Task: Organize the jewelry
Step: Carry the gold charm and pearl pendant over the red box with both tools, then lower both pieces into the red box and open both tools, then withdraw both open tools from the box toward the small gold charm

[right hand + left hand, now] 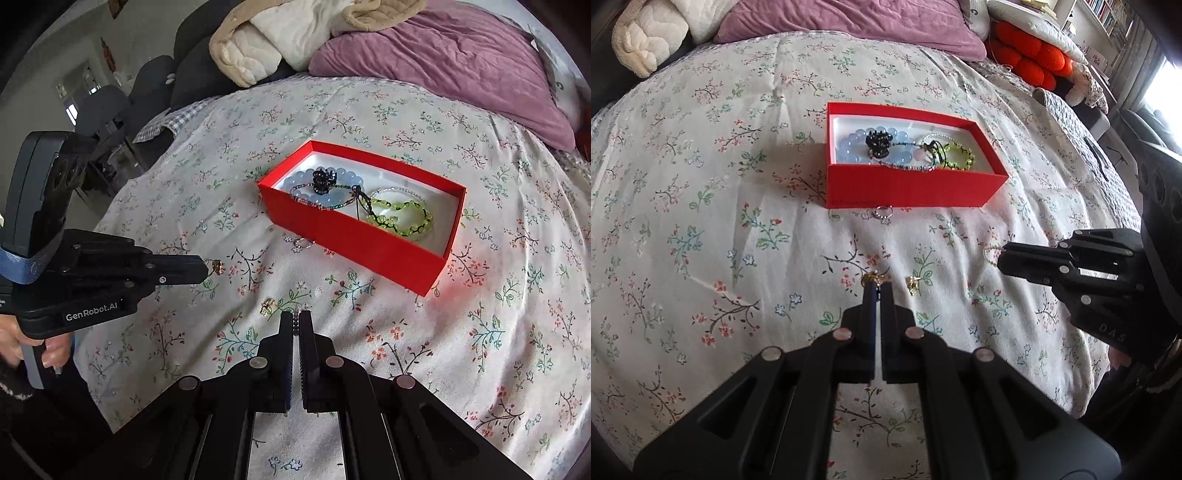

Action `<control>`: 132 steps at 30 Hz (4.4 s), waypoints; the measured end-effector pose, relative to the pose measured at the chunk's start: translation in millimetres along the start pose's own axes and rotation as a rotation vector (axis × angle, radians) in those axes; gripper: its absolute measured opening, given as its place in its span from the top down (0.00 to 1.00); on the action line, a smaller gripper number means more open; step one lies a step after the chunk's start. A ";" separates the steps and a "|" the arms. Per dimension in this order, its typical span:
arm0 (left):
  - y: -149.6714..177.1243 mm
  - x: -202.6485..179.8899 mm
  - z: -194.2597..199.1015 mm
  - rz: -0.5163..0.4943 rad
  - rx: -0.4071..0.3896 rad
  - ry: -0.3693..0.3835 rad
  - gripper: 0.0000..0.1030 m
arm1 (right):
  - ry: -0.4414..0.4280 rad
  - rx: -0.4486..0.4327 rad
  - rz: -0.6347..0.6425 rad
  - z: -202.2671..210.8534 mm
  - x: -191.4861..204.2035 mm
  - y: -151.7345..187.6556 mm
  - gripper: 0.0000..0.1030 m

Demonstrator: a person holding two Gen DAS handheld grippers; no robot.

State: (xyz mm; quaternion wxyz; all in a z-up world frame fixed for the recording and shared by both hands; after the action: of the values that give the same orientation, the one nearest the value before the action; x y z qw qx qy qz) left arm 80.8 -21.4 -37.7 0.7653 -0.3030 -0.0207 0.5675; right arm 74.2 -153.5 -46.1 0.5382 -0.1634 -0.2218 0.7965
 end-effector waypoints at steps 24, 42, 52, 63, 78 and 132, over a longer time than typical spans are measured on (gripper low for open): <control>-79.0 -4.6 0.9 0.075 -0.147 -0.056 0.98 | 0.109 -0.068 -0.190 32.2 -31.6 -64.3 0.97; -111.3 2.0 -39.7 0.132 -0.193 -0.077 0.98 | 0.192 -0.088 -0.215 -7.8 -60.5 -91.0 0.97; -112.9 5.5 -51.0 0.139 -0.197 -0.109 0.92 | 0.183 -0.078 -0.260 -24.1 -74.3 -92.4 0.92; -108.9 10.2 -26.9 0.128 -0.222 -0.146 0.58 | 0.207 -0.077 -0.252 -16.2 -75.3 -93.6 0.86; -69.8 26.9 4.5 0.144 -0.150 -0.266 0.13 | 0.257 -0.118 -0.186 12.4 -60.0 -85.0 0.10; 31.0 -3.3 -54.7 -0.186 0.016 -0.193 0.00 | 0.231 0.095 0.073 -9.1 -30.2 12.5 0.00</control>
State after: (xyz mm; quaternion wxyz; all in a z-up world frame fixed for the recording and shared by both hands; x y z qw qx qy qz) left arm 73.7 -43.0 -96.4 0.8117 -0.2374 -0.1178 0.5206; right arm 80.0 -184.0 -59.8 0.5381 -0.2365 -0.1144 0.8009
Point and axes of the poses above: each gripper's, at about its wrist camera, not at the fingertips, and z roughly against the way its jaws point, x to its left, y to its underside, the point moved 4 cm from there along -z, roughly the way its jaws point, and after that the axes turned 7 degrees about y, right-handed, at the moved point
